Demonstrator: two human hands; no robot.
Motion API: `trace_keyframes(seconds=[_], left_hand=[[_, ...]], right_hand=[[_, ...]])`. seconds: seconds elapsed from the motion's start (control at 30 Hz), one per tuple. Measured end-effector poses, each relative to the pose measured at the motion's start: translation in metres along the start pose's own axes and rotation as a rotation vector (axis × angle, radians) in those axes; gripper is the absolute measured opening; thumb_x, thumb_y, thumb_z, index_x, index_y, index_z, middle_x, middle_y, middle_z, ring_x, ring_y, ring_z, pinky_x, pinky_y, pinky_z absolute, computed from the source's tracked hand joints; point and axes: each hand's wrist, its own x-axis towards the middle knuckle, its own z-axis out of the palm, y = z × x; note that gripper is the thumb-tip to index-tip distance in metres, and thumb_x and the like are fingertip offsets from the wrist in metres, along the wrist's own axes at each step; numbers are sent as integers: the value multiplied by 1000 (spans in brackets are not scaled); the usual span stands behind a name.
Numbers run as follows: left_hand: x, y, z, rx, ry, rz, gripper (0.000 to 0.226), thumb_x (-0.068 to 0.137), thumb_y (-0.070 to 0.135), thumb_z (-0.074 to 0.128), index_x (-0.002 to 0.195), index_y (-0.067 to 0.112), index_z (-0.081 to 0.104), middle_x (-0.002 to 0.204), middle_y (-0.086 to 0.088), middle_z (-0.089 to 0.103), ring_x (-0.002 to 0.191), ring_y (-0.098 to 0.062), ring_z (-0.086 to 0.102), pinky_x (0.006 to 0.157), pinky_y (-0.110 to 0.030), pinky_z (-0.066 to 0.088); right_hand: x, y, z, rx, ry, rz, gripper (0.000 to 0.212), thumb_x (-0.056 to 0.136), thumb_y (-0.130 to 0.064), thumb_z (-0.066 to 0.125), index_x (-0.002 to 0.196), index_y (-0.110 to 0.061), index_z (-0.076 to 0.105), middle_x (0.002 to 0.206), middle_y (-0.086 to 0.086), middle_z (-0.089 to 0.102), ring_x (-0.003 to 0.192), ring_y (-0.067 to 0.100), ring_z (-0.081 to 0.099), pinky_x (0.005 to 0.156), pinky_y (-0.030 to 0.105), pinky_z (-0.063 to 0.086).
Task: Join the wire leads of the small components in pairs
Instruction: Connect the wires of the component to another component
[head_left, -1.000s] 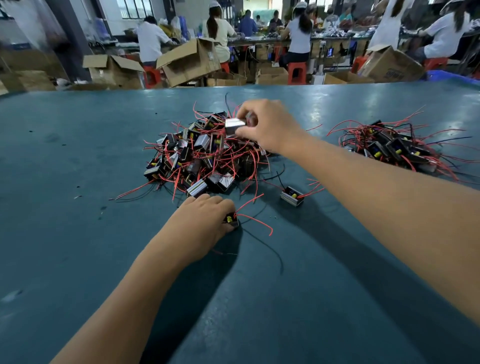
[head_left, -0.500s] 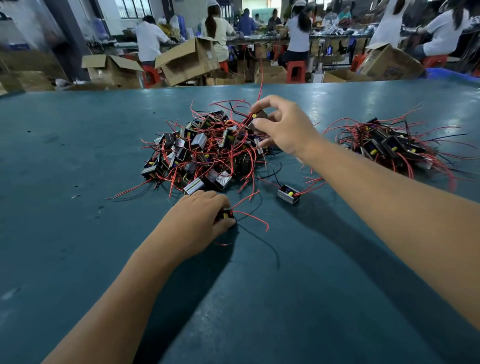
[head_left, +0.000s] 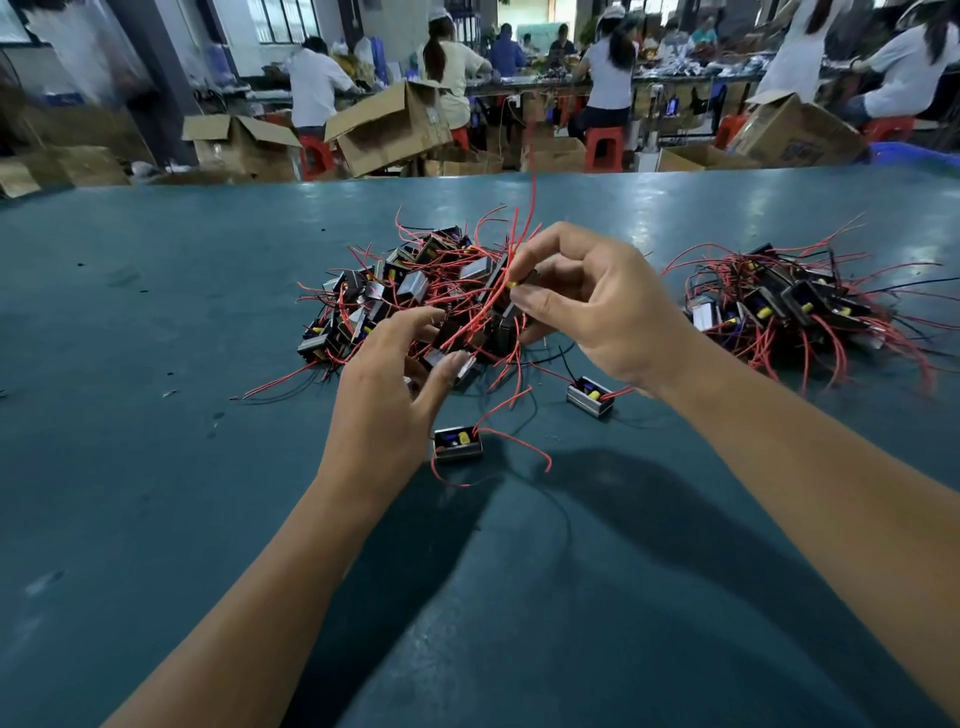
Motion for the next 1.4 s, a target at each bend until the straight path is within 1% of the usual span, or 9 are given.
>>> trace_keyframes(seconds=[0.23,0.4,0.53,0.67,0.8,0.93,1.1,1.23,1.4], left_hand=[[0,-5,3,108,-28,-16,23,93,29,69,110,17,58,99,1,63,80,-20,65,77,-44,55],[5,-16,-6,133,73,-71,19,91,25,70,102,25,54,98,4,64,74,-5,62,67,-14,49],[6,-23,-5,248,-13,-39,23,88,21,75,109,18,65,109,3,56,80,-14,63,80,-40,56],[6,-26,1,316,-282,-70,38,87,17,76,123,11,65,118,-6,63,102,-24,65,95,-43,54],[3,-26,6,318,-404,-156,48,93,11,68,139,11,55,132,-11,64,121,-25,61,105,-43,49],[4,-30,0,402,-218,-123,28,95,5,61,121,9,67,110,-11,72,95,-27,67,88,-40,54],[13,-11,-22,159,177,53,16,92,7,61,98,18,71,85,10,68,73,-3,60,71,-16,46],[3,7,-13,217,-146,352,14,89,20,62,96,17,74,89,10,69,82,-8,61,81,-26,46],[-8,-9,3,578,-516,249,34,92,50,62,118,30,67,115,12,65,113,-18,54,97,-33,30]], right_hand=[[-8,5,-1,-90,219,12,12,90,-6,65,93,-17,64,80,8,66,69,15,65,65,40,61],[-14,6,-27,0,459,104,16,92,-2,62,90,-18,62,75,5,65,71,18,66,60,37,60],[-39,4,-37,88,307,299,21,95,2,56,88,-17,60,82,11,66,73,23,69,52,27,55],[-76,2,-39,23,179,493,19,96,0,55,108,-12,51,74,16,66,67,31,61,47,30,43],[-105,-1,-37,-59,123,599,19,95,-4,58,111,-12,52,61,7,62,51,12,54,50,27,42],[-121,1,-33,-86,68,607,11,94,-4,59,99,-13,64,73,13,67,58,18,55,53,30,44],[-131,9,-32,-196,1,595,21,94,-7,61,92,-25,71,74,-2,70,54,15,57,53,24,47],[-133,12,-35,-396,-117,573,25,92,-12,62,97,-35,71,76,-10,72,57,7,57,53,15,42],[-135,13,-33,-587,-136,465,22,90,-16,65,96,-37,67,88,-23,69,84,-2,65,75,13,47]])
